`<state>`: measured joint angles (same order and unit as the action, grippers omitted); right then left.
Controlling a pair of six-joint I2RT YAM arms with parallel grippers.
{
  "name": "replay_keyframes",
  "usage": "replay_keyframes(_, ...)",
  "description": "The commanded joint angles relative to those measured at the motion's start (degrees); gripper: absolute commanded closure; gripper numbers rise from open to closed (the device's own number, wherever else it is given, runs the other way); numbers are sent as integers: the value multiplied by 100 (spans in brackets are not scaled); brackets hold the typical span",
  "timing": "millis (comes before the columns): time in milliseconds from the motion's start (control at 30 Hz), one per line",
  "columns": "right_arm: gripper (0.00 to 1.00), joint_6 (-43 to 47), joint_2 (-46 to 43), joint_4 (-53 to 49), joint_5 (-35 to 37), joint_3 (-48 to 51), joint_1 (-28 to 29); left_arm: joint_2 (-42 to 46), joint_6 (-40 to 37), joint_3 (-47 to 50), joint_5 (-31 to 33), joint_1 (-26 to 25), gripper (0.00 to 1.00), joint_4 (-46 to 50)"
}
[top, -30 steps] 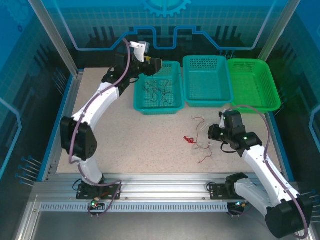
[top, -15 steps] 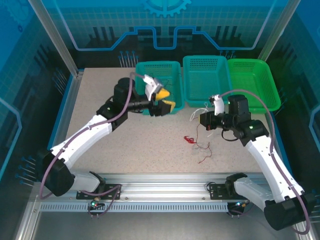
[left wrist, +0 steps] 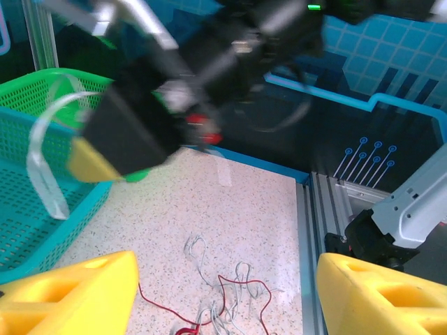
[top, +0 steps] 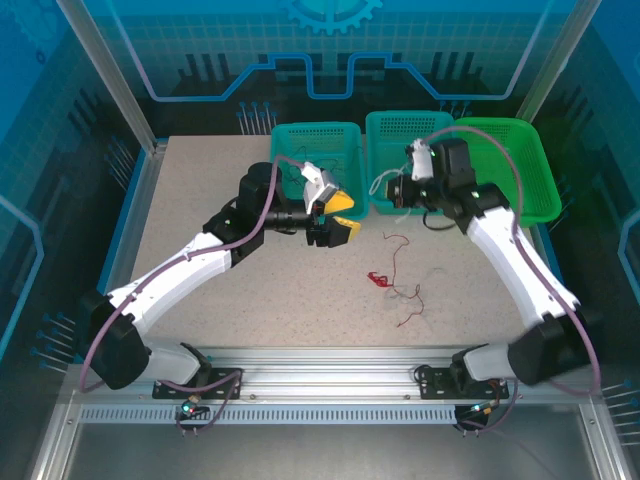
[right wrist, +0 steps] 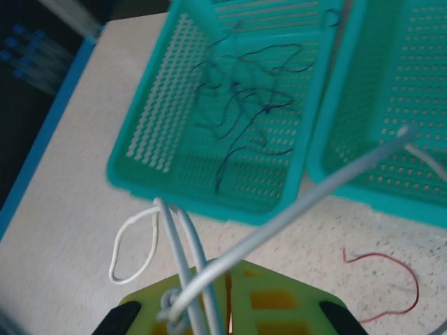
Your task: Untangle the cables
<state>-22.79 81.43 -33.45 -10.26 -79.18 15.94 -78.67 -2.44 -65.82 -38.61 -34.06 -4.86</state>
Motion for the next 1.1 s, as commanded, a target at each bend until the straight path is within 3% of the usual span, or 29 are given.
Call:
replay_keyframes(0,100,-818,980,270,903,-648,-273,282,48,144,47,-80,31,-95)
replay_keyframes(100,100,-1114,2037,102,1167,-1542,-534,535,156,352,317,-151,31,-142)
replay_keyframes(133,92,-1183,2404,-51,1200,-1909,-599,605,196,419,419,-185,31,-154)
replay_keyframes(233,45,-1196,3296,-536,944,-2970,-786,764,280,581,694,-285,31,-163)
replay_keyframes(300,31,-1103,3633,-938,840,-3517,-838,838,320,655,825,-344,30,-148)
replay_keyframes(367,19,-1035,3547,-866,713,-3385,-847,883,353,716,939,-372,30,-150)
replay_keyframes(600,19,-792,2484,-689,567,-2078,-890,624,418,636,938,-395,30,-257)
replay_keyframes(867,19,-874,-484,-817,1143,933,-912,121,349,391,855,-698,30,-282)
replay_keyframes(1067,20,-1333,-2006,-1625,1377,2488,-940,-202,284,203,746,-893,30,-263)
